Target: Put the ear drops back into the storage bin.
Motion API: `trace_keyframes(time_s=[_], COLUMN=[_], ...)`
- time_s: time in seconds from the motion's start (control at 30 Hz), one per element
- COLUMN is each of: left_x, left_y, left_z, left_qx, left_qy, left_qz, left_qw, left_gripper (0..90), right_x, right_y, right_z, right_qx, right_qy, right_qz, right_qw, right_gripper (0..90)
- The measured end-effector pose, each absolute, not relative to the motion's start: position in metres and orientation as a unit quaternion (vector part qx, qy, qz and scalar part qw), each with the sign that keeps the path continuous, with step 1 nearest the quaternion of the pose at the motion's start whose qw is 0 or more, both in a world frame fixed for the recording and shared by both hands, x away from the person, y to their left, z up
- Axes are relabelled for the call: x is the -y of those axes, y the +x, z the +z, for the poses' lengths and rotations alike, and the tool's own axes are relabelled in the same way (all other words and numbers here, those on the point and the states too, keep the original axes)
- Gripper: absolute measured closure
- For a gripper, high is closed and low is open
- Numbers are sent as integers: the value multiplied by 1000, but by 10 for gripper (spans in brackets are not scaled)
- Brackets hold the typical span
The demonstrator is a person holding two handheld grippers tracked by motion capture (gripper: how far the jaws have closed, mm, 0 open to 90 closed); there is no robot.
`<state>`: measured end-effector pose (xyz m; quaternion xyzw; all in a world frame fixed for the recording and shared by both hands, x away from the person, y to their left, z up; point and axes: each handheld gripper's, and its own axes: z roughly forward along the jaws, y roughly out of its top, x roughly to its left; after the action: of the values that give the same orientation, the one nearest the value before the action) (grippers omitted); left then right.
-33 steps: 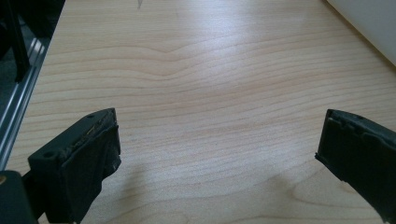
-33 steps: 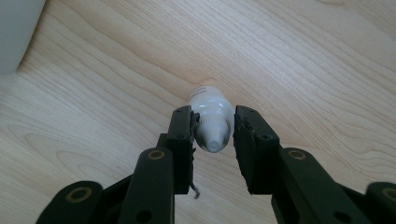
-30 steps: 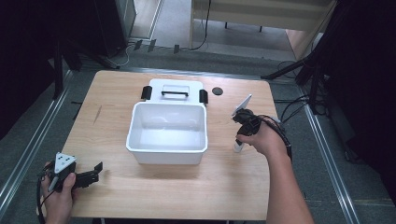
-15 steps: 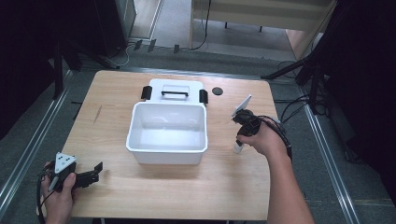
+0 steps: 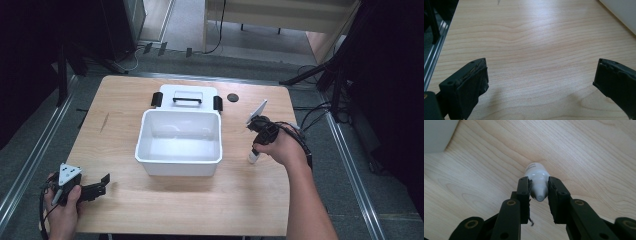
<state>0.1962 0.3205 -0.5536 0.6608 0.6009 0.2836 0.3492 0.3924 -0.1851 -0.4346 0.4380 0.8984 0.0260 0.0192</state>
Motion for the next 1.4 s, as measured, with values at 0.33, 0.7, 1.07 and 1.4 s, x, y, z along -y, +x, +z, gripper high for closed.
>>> trace_keyframes(time_s=[0.33, 0.7, 1.07, 1.4], left_x=[-320, -320, -320, -320], left_y=[196, 196, 196, 196], left_z=[-554, -554, -553, -553], left_qx=[-601, -601, -601, -601], left_qy=[661, 661, 661, 661], left_qz=[284, 285, 285, 284], left_qw=[349, 349, 348, 347], left_gripper=[0, 0, 0, 0], right_x=[172, 149, 126, 106], right_y=[389, 379, 368, 357], right_z=[-406, -360, -324, -306], right_qx=[-909, -918, -920, -925], right_qy=[414, 391, 383, 370], right_qz=[28, 38, 46, 63], right_qw=[36, 57, 62, 60], right_gripper=[726, 726, 726, 726])
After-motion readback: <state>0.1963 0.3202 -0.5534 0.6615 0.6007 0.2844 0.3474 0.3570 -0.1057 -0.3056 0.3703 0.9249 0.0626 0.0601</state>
